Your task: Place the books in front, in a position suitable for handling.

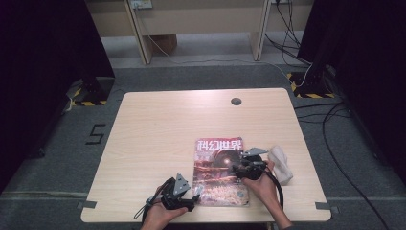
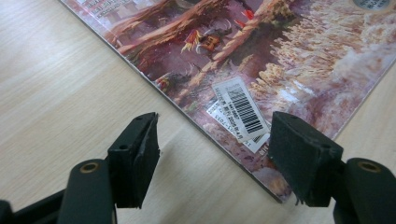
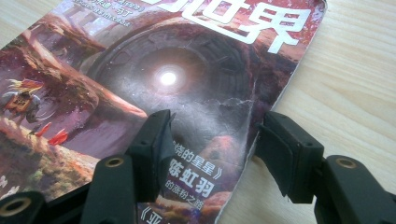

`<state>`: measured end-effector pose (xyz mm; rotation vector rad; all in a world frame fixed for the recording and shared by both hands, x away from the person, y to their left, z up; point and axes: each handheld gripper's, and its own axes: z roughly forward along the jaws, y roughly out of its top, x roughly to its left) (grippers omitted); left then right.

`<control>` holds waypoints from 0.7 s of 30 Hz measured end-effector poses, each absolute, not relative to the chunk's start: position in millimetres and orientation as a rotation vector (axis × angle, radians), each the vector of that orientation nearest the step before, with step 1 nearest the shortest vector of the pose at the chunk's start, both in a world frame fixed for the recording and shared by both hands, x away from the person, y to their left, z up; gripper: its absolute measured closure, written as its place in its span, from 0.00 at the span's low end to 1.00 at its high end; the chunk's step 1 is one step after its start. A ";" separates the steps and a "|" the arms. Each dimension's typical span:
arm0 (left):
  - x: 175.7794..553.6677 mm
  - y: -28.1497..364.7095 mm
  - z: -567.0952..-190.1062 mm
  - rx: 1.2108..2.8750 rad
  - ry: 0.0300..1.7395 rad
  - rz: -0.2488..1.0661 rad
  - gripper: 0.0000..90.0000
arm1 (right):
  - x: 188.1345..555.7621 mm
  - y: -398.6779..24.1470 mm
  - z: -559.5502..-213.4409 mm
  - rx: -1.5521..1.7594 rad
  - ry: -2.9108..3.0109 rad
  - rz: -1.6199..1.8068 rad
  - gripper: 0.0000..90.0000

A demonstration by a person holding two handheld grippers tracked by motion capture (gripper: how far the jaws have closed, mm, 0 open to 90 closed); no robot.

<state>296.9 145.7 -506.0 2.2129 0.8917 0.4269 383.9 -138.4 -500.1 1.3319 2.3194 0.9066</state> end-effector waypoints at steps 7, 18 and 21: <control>297.1 153.1 -505.8 2.209 0.908 0.435 0.38 | 387.2 -130.2 -500.8 1.330 2.321 0.918 0.49; 296.6 159.6 -506.3 2.196 0.919 0.420 0.38 | 389.5 -125.6 -502.2 1.321 2.334 0.952 0.49; 297.9 161.5 -506.2 2.176 0.934 0.403 0.36 | 389.9 -128.3 -500.1 1.317 2.343 0.969 0.50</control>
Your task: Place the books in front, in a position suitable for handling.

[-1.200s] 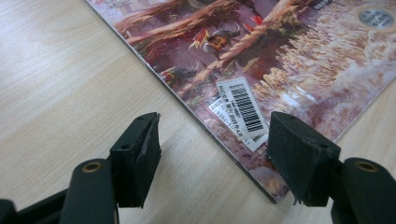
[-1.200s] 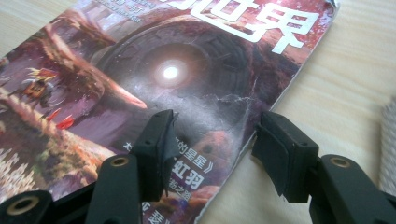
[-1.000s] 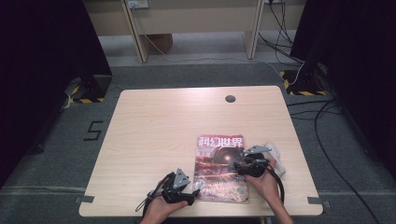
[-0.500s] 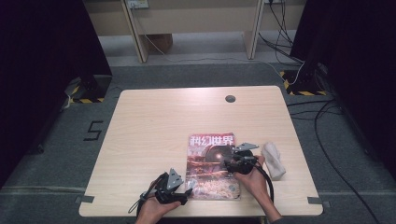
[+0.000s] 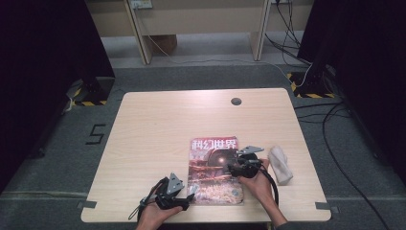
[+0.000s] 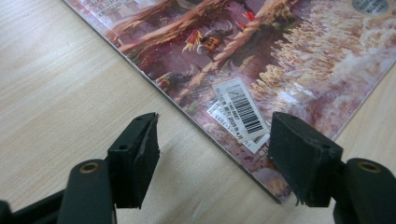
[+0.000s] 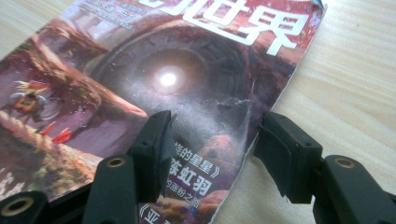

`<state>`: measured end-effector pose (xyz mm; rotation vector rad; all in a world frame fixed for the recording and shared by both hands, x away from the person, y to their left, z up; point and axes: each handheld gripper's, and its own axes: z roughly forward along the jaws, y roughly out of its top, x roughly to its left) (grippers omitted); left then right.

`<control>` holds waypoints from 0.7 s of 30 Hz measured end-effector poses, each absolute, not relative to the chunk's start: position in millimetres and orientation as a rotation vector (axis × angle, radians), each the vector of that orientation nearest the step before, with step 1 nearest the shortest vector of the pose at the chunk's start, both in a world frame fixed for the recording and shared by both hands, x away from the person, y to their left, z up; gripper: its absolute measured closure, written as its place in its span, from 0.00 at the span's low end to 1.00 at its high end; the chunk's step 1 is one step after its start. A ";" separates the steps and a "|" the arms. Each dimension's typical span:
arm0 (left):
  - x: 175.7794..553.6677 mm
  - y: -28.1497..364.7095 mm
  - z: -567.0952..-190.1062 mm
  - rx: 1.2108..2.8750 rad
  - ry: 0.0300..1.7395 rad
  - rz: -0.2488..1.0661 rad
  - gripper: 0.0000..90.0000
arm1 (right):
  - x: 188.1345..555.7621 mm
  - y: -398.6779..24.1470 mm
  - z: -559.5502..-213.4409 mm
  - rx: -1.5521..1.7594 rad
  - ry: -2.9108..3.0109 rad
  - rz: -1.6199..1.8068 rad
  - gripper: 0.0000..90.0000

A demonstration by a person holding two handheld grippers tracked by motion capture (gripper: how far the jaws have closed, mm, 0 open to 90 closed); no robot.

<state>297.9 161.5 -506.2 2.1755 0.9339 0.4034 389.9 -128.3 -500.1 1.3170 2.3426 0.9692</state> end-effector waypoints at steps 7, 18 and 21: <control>298.9 170.4 -499.3 2.100 0.969 0.382 0.33 | 389.0 -142.0 -485.5 1.309 2.337 1.009 0.47; 295.1 178.1 -497.2 2.079 0.983 0.374 0.31 | 391.5 -157.1 -476.4 1.324 2.309 1.042 0.39; 293.5 181.3 -496.9 2.081 0.991 0.372 0.30 | 391.2 -165.0 -472.4 1.319 2.296 1.028 0.38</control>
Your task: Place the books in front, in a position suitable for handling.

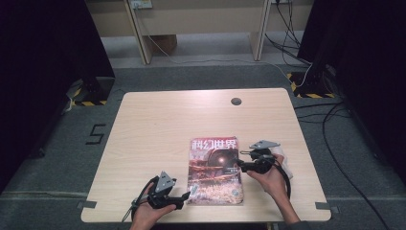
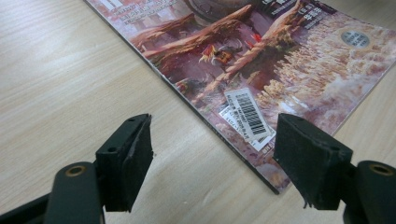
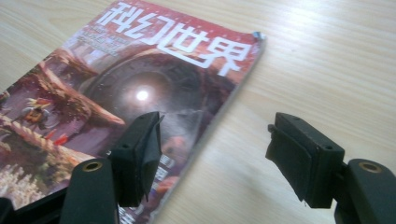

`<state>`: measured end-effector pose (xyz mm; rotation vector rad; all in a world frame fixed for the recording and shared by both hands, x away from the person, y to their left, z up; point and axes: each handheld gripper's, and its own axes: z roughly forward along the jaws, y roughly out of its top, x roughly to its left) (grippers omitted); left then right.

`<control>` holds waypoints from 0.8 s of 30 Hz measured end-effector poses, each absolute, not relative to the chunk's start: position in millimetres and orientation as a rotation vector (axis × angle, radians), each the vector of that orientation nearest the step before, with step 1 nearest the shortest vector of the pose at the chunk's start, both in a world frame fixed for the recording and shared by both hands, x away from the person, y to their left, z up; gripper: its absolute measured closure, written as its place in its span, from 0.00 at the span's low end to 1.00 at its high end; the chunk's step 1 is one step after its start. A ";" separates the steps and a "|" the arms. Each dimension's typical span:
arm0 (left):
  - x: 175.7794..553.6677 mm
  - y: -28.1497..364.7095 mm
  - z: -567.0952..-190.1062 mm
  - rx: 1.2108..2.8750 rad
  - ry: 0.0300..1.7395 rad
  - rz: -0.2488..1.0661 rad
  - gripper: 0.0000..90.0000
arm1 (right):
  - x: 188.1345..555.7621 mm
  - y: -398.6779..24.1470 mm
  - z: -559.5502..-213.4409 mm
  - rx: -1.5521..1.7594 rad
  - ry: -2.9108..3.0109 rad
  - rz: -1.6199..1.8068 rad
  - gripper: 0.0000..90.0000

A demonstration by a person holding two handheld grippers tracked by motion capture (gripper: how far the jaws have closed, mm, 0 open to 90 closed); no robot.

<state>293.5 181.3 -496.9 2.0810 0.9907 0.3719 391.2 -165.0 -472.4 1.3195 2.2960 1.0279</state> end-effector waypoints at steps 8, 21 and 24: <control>292.9 192.3 -496.5 2.074 1.028 0.384 0.23 | 387.7 -194.5 -462.6 1.358 2.247 1.023 0.40; 293.5 195.1 -496.8 2.084 1.035 0.395 0.23 | 385.0 -232.3 -457.0 1.402 2.181 0.965 0.43; 294.1 193.1 -497.1 2.091 1.028 0.396 0.23 | 383.1 -243.1 -453.9 1.422 2.159 0.966 0.44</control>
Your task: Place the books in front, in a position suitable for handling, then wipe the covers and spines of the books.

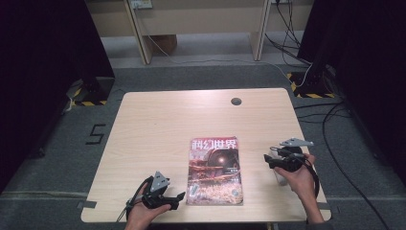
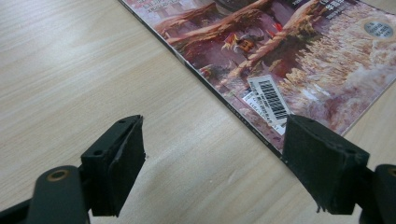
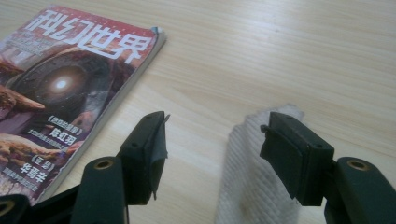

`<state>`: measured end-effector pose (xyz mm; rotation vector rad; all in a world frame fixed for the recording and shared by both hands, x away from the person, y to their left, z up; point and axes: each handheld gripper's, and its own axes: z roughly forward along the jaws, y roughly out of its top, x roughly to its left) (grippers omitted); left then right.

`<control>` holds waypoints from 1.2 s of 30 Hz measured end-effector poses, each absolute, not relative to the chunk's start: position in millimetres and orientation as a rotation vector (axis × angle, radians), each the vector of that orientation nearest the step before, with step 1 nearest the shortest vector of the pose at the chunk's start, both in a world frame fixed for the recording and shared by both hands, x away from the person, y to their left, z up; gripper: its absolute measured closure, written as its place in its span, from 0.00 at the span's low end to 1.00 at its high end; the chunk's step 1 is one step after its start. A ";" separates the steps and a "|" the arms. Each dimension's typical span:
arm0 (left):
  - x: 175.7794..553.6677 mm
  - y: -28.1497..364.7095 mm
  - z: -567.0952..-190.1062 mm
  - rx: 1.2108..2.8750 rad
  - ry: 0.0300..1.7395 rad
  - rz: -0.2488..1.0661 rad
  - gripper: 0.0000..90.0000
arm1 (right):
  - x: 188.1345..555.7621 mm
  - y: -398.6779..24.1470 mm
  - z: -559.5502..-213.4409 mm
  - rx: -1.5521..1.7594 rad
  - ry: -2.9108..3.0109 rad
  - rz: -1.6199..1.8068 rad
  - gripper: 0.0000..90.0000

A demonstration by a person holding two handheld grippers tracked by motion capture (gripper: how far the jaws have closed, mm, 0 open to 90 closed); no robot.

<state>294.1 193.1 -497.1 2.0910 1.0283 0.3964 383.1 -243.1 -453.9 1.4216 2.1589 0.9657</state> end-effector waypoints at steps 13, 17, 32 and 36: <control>295.0 187.5 -497.6 2.100 1.001 0.385 0.23 | 369.7 -269.4 -460.6 1.499 2.099 0.949 0.43; 295.2 186.5 -497.6 2.102 0.999 0.387 0.23 | 366.1 -271.3 -463.6 1.502 2.114 0.937 0.43; 292.1 185.7 -497.6 2.111 0.982 0.399 0.23 | 368.1 -276.1 -480.4 1.530 2.168 0.877 0.52; 291.8 184.8 -498.2 2.113 0.977 0.397 0.23 | 370.3 -278.4 -485.9 1.551 2.170 0.851 0.57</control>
